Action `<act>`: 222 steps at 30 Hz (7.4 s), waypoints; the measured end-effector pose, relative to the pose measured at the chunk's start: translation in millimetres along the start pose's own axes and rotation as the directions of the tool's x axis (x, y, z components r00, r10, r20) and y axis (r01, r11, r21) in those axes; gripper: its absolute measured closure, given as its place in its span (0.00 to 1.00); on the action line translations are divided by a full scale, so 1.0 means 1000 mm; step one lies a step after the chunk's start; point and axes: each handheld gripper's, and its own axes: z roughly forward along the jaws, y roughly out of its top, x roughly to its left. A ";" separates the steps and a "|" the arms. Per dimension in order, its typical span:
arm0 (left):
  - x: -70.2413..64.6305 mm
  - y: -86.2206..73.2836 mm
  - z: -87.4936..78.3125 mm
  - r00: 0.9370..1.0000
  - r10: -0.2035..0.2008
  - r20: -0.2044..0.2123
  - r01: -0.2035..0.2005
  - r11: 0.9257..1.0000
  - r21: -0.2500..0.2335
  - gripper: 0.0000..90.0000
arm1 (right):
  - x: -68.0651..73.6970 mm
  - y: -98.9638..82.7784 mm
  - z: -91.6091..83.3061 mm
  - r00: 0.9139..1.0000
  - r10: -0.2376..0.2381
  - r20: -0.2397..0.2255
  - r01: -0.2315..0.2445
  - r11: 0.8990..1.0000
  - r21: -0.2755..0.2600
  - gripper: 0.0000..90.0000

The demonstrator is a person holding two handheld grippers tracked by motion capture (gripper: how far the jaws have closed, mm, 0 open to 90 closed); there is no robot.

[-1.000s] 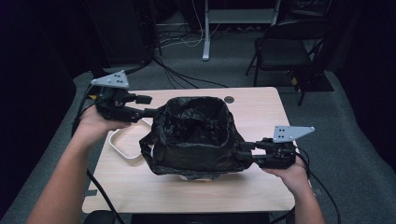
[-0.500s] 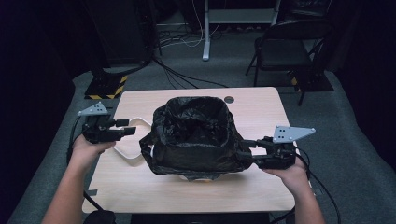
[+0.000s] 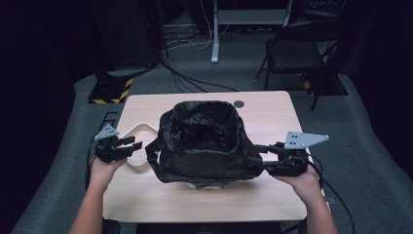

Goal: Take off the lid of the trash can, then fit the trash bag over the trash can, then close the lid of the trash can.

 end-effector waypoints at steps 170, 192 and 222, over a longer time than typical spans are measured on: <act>-0.196 0.210 -0.064 0.621 0.496 0.607 -0.609 0.793 -0.025 0.93 | -0.005 0.013 -0.009 0.995 0.014 0.097 -0.011 1.000 -0.024 0.58; -0.204 0.196 -0.051 0.540 0.507 0.672 -0.672 0.740 -0.019 0.94 | -0.032 0.082 -0.002 0.988 -0.047 0.149 0.048 0.999 -0.006 0.58; -0.181 0.180 -0.053 0.582 0.471 0.663 -0.607 0.794 -0.032 0.86 | -0.022 0.130 0.031 0.990 -0.121 0.079 0.120 0.993 0.017 0.59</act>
